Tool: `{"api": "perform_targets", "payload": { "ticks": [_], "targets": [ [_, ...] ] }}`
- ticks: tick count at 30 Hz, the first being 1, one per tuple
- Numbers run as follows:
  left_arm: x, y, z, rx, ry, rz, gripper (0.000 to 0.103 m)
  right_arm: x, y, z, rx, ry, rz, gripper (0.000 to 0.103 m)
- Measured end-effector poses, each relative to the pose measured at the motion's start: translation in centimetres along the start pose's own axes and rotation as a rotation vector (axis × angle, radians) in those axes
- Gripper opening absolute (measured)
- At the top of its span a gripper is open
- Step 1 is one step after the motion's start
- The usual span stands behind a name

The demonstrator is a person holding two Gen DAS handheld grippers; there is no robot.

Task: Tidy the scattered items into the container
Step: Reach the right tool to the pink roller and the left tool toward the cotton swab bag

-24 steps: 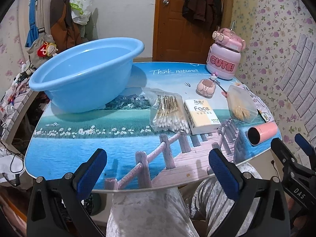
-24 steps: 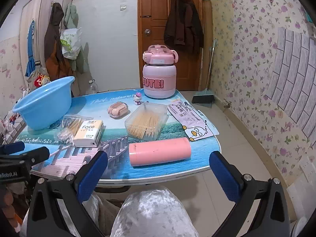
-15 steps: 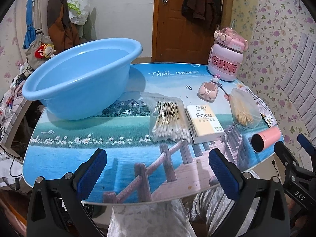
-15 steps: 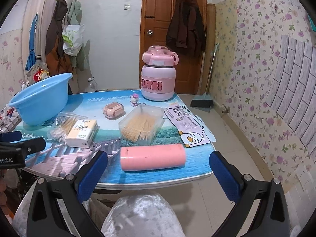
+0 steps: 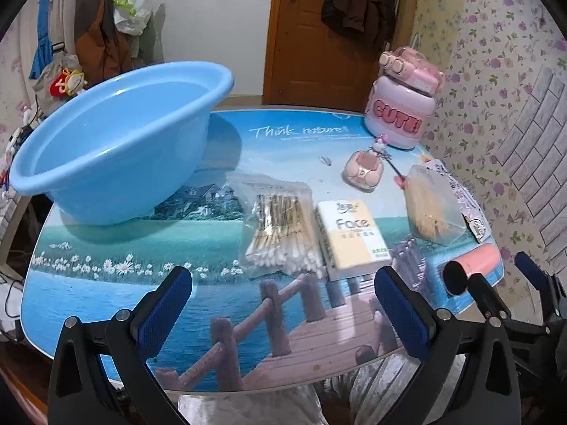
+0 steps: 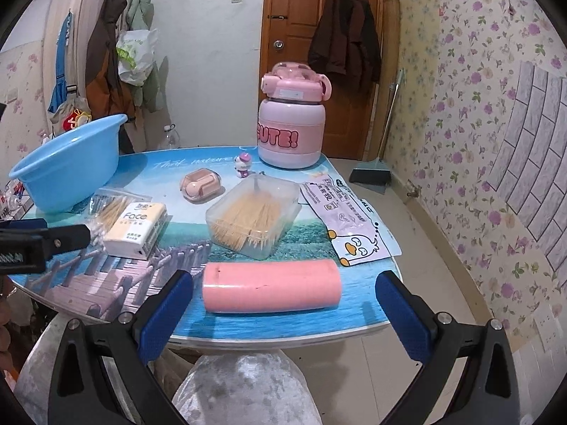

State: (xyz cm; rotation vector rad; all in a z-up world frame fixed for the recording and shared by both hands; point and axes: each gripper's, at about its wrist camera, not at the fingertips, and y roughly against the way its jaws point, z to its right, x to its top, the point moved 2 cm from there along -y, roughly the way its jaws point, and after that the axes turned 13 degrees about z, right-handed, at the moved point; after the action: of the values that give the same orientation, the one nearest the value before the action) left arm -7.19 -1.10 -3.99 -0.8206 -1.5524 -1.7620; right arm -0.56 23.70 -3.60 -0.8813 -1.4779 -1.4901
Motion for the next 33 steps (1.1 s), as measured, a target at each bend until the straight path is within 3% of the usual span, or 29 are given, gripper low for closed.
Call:
{"api": "perform_targets", "payload": {
  "ticks": [15,33],
  "targets": [
    [-0.2,-2.1,-1.2,0.035,0.013,-0.027,0.103,-0.2,-1.3,0.2,0.048,0.027,-0.023,0.103],
    [0.2,-3.5,-1.1,0.018,0.007,-0.034,0.103,-0.2,-3.1,-0.1,0.081,0.067,-0.020,0.103]
  ]
}}
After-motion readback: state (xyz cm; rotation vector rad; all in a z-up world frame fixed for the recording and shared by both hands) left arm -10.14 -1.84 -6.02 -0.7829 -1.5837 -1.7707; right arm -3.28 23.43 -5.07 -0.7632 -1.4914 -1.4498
